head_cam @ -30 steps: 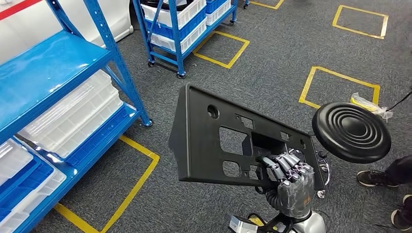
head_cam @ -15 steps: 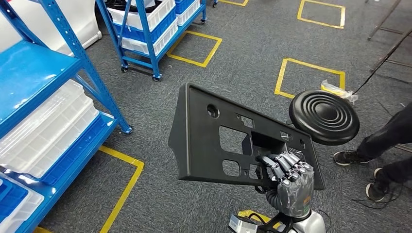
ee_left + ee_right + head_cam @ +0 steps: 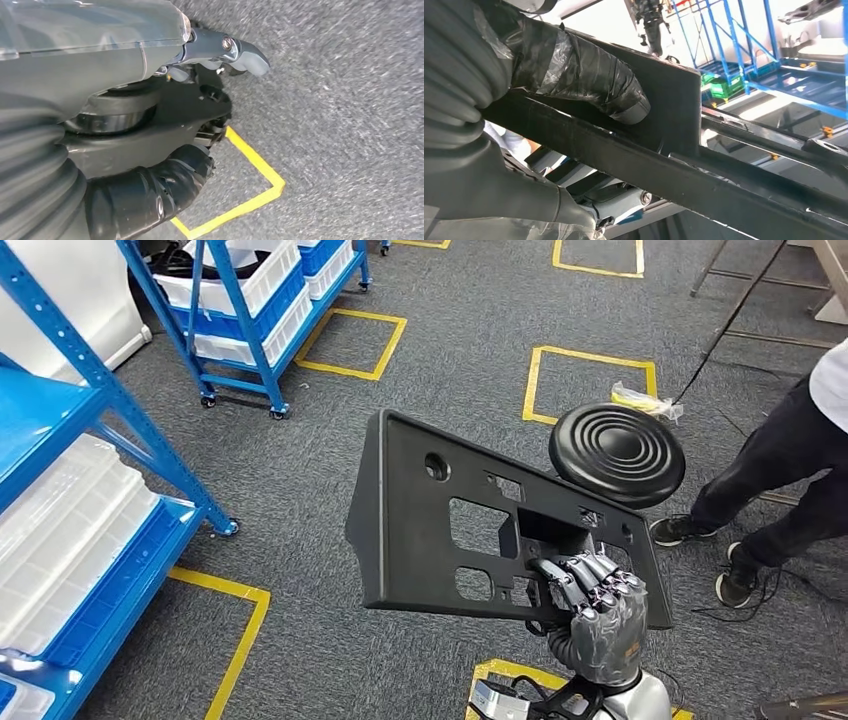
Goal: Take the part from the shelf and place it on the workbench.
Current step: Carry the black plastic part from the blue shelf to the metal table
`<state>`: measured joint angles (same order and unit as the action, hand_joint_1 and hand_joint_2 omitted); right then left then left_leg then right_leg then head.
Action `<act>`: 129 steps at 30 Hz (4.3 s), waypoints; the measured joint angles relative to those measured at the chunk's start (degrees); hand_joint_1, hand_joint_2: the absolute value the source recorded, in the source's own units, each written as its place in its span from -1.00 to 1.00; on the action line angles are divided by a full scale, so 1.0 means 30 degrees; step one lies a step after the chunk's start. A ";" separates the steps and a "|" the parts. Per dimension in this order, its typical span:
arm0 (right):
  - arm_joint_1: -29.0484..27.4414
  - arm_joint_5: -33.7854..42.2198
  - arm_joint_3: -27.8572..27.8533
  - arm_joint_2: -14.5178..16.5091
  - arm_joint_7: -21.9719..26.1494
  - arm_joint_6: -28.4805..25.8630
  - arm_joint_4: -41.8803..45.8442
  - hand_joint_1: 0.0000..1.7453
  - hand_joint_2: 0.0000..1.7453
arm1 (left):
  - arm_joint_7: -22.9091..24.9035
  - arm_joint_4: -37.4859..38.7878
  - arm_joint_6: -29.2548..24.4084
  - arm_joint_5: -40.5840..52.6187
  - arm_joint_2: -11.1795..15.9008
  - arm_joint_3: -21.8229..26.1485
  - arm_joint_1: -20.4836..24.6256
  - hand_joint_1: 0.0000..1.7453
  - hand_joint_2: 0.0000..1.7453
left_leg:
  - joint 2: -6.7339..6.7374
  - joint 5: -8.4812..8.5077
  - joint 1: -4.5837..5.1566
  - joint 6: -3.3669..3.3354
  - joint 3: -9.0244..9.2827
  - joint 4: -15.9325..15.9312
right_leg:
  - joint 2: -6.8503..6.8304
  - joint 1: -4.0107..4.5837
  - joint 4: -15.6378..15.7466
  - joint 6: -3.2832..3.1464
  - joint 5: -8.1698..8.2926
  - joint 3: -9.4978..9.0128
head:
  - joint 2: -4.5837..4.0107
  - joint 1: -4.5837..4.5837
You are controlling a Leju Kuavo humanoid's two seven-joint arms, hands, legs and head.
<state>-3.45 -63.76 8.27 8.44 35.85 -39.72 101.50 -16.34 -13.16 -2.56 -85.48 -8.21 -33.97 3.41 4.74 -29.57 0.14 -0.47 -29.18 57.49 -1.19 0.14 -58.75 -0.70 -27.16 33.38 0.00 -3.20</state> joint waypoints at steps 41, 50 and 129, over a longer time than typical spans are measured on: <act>0.0713 0.0148 0.0832 0.0246 -0.0787 -0.0042 -0.0297 1.00 1.00 | 0.0089 0.0000 -0.0439 -0.0060 0.0681 0.0393 -0.0267 -1.00 1.00 | -0.2134 -0.0017 -0.0287 0.0241 -0.1530 0.2076 | 0.2063 -0.0155 -0.0093 -0.0212 0.0042 -0.0063 | 0.0000 0.0031; 0.0652 0.0168 0.0841 0.0246 -0.0869 -0.0056 -0.0202 1.00 1.00 | 0.0164 0.0000 -0.0499 -0.0118 0.0729 0.0481 -0.0265 -1.00 1.00 | -0.1435 0.0593 -0.0254 -0.0607 -0.0907 0.0332 | 0.0835 -0.0171 -0.3311 0.0585 -0.1742 0.1679 | 0.0000 -0.0049; 0.1613 0.0884 0.1135 -0.0760 -0.1637 -0.0104 -0.0854 1.00 1.00 | -0.0157 -0.0002 0.0024 -0.0169 0.0776 0.0964 -0.0133 -1.00 1.00 | -0.1421 -0.2541 -0.0386 0.0323 -0.2863 0.5821 | 0.1057 -0.0227 0.0200 -0.0105 0.0296 -0.0006 | 0.0000 -0.0055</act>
<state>1.39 -61.11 11.67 6.16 30.94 -40.03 98.94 -16.81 -13.16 -2.49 -85.99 -5.88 -31.08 3.01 0.48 -37.20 -1.02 0.50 -37.77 74.95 1.98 -0.55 -58.15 -1.02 -26.28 33.36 0.00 -3.36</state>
